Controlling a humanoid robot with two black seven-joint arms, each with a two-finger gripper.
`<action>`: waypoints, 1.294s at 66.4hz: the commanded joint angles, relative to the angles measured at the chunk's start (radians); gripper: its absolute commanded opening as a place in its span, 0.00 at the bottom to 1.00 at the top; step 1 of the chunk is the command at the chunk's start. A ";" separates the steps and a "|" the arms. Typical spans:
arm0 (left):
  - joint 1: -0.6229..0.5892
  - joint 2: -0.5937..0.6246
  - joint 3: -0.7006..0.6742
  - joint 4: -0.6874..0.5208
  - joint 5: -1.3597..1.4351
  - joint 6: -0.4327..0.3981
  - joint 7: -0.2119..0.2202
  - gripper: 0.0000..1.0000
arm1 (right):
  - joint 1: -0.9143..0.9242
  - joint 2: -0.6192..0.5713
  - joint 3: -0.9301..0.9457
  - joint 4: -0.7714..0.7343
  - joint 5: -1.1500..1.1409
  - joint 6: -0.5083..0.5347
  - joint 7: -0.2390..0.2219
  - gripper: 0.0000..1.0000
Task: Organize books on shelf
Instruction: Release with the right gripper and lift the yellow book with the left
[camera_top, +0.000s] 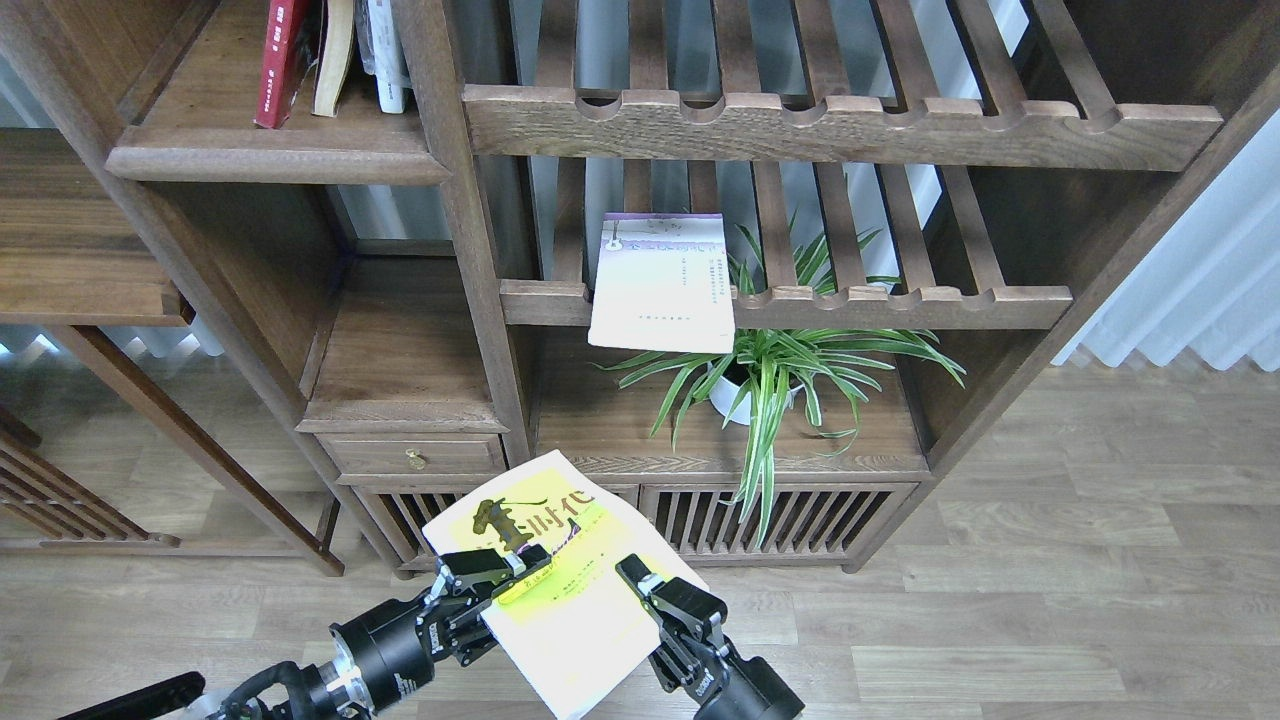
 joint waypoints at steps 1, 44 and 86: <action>-0.006 0.121 -0.031 -0.003 0.030 0.001 -0.042 0.03 | 0.001 -0.001 0.065 -0.023 0.000 0.000 0.008 1.00; 0.034 0.436 -0.155 -0.054 0.334 0.001 -0.162 0.03 | 0.000 -0.001 0.113 -0.022 -0.006 0.000 0.006 1.00; 0.014 1.142 -0.339 -0.177 0.230 0.001 -0.202 0.03 | 0.056 -0.001 0.131 -0.042 -0.007 0.000 0.006 1.00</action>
